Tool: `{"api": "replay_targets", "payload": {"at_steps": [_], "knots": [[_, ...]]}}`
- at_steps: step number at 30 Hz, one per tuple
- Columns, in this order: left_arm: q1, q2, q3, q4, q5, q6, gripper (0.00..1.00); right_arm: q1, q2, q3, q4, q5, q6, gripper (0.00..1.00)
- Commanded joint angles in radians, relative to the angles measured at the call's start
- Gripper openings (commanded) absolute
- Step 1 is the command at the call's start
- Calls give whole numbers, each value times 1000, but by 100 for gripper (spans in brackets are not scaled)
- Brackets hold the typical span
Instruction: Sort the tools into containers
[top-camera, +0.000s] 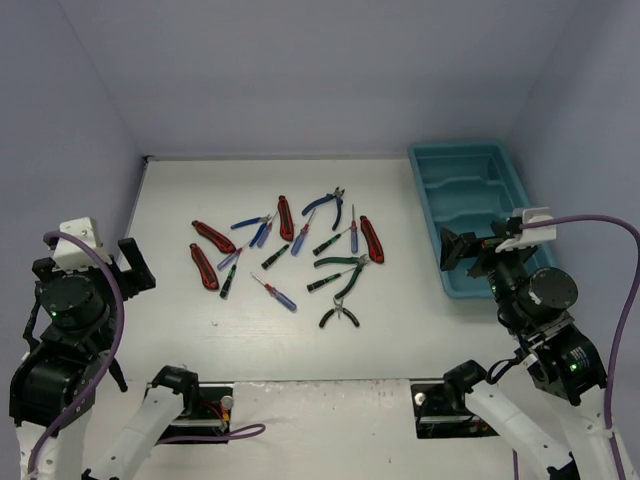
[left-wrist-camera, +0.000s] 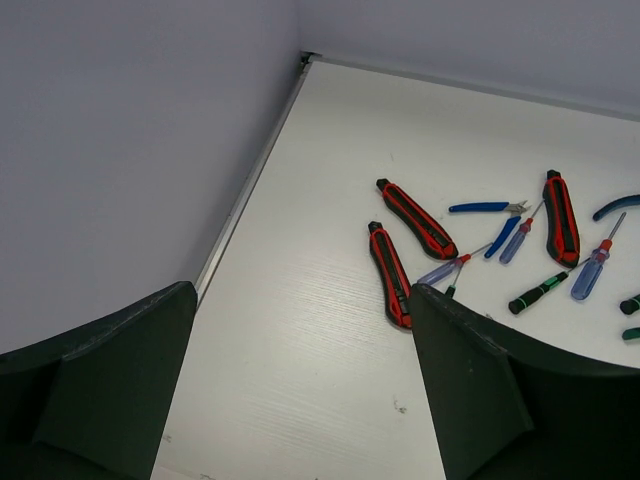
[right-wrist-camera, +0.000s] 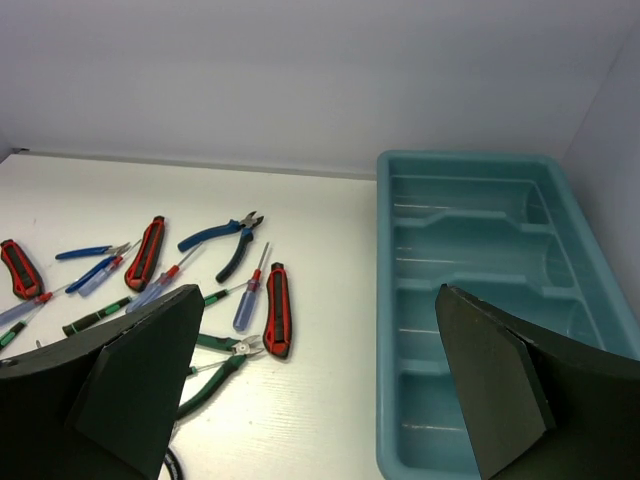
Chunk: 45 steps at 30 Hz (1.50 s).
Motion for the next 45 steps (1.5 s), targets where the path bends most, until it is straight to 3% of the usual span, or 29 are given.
{"api": "replay_targets", "payload": {"at_steps": [1, 6, 12, 19, 25, 30, 36, 42, 45], "knots": [[-1, 30, 1, 11, 22, -37, 85, 34, 28, 10, 55, 89, 10, 100], [-1, 77, -8, -9, 79, -50, 85, 36, 59, 7, 49, 19, 66, 100], [-1, 148, 7, -10, 186, -65, 85, 36, 235, 11, 51, -24, 211, 100], [-1, 203, 38, -16, 191, -56, 85, 66, 504, 19, 52, -38, 526, 100], [-1, 239, 51, -15, 211, -60, 85, 208, 728, 37, 51, 67, 830, 96], [-1, 272, 51, -16, 252, -62, 86, 310, 924, 99, 51, 126, 986, 86], [-1, 283, 49, -14, 300, -60, 85, 369, 1144, 134, 52, 54, 1198, 77], [-5, 265, 31, -14, 322, -58, 85, 394, 1242, 137, 51, 72, 1362, 58], [-12, 266, 16, -14, 347, -60, 86, 394, 1270, 148, 51, 87, 1421, 54]]}}
